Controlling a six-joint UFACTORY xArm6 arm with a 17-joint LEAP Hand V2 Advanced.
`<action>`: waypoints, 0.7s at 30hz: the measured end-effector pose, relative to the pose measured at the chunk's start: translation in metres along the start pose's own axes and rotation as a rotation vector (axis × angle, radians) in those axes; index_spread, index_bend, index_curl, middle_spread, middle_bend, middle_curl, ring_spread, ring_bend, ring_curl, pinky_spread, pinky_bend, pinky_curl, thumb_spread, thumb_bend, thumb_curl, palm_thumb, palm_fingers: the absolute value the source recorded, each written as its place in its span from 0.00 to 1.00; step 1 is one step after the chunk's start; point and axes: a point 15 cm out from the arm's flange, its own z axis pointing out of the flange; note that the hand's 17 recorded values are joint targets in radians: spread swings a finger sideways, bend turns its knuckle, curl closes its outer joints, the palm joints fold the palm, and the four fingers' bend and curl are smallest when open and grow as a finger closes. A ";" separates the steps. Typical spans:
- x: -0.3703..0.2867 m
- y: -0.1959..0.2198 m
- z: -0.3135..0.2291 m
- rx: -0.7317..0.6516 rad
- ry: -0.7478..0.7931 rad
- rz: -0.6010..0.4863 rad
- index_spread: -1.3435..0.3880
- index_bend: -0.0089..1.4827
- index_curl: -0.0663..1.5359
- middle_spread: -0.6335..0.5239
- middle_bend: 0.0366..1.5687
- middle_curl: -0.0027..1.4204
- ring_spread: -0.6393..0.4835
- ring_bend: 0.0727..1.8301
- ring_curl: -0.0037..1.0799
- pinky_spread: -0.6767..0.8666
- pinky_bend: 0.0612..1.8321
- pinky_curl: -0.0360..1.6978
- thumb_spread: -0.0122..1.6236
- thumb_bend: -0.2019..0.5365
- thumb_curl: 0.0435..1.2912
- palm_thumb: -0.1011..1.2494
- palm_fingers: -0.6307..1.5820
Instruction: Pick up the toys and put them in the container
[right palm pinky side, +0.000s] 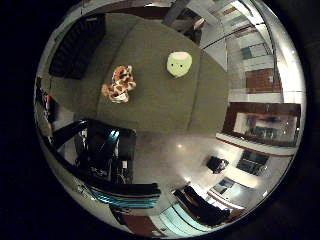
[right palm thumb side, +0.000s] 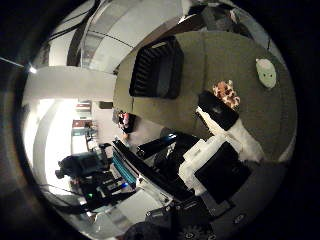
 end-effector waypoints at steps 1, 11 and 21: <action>0.006 -0.008 0.000 0.010 0.009 0.002 0.53 0.14 0.29 0.51 0.10 0.21 0.69 0.07 0.21 0.68 0.22 0.02 0.75 0.25 0.32 0.74 0.44; 0.070 -0.083 0.012 0.043 0.035 0.045 0.53 0.14 0.28 0.52 0.10 0.21 0.69 0.07 0.21 0.68 0.23 0.02 0.76 0.24 0.30 0.64 0.44; 0.153 -0.127 0.038 0.068 0.062 0.113 0.54 0.13 0.27 0.52 0.10 0.21 0.69 0.08 0.22 0.68 0.24 0.02 0.76 0.25 0.26 0.53 0.44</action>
